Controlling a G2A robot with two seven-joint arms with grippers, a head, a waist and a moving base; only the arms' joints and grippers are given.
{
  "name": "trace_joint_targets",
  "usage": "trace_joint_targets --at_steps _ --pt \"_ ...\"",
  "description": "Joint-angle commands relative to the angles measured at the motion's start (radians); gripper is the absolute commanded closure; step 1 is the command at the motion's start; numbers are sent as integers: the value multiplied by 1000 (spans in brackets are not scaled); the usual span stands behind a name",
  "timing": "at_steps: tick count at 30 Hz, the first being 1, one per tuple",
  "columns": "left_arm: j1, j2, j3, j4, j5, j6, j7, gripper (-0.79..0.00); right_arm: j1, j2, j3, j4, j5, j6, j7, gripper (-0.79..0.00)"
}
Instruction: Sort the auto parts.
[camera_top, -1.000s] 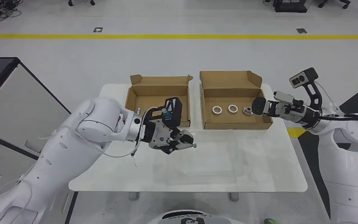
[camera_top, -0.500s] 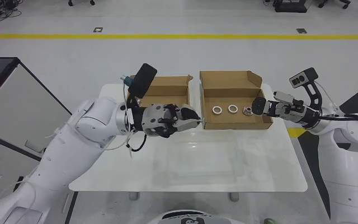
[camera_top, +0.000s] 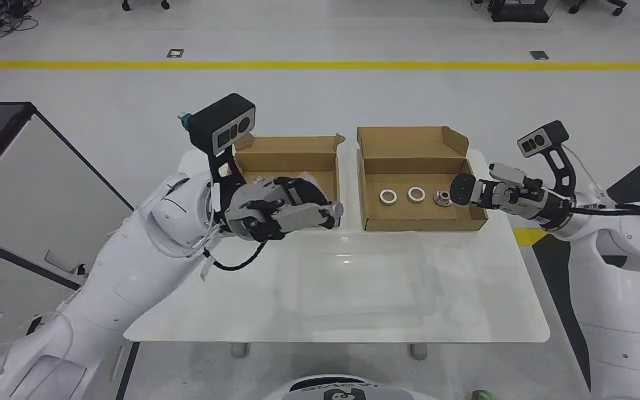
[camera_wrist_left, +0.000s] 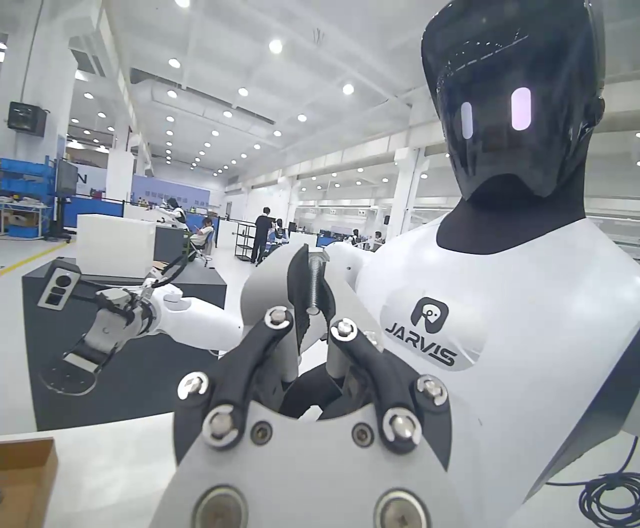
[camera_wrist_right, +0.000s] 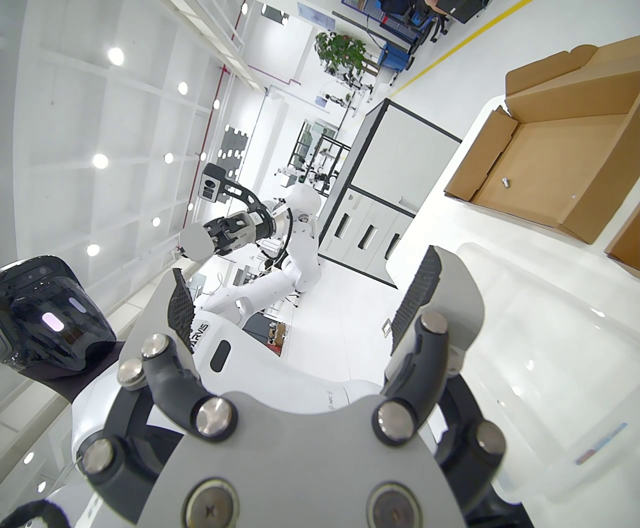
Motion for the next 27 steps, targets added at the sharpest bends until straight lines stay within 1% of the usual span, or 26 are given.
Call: trace_joint_targets --at_steps 1,5,7,9,10,12,15,21,27 --pt "0 0 0 0 0 0 0 0 0 0 0 0 0 0 0 -785" --pt "2 0 -1 0 2 5 4 0 0 0 0 0 0 0 0 -785" --pt "19 -5 -17 -16 2 6 56 0 0 0 0 0 0 0 0 -785" --pt "38 -14 -22 -31 -43 0 128 0 0 0 0 0 0 0 0 -785" --pt "42 -18 -24 -30 -48 0 140 0 0 0 0 0 0 0 0 -785" --pt "53 -29 -25 -38 -98 0 184 0 0 0 0 0 0 0 0 -785" --pt "67 -47 -32 -51 -182 0 218 0 0 0 0 0 0 0 0 -785" --pt "106 -89 -58 -72 -363 0 199 0 0 0 0 0 0 0 0 -785" --pt "132 -130 -92 -46 -493 0 88 0 0 0 0 0 0 0 0 -785"
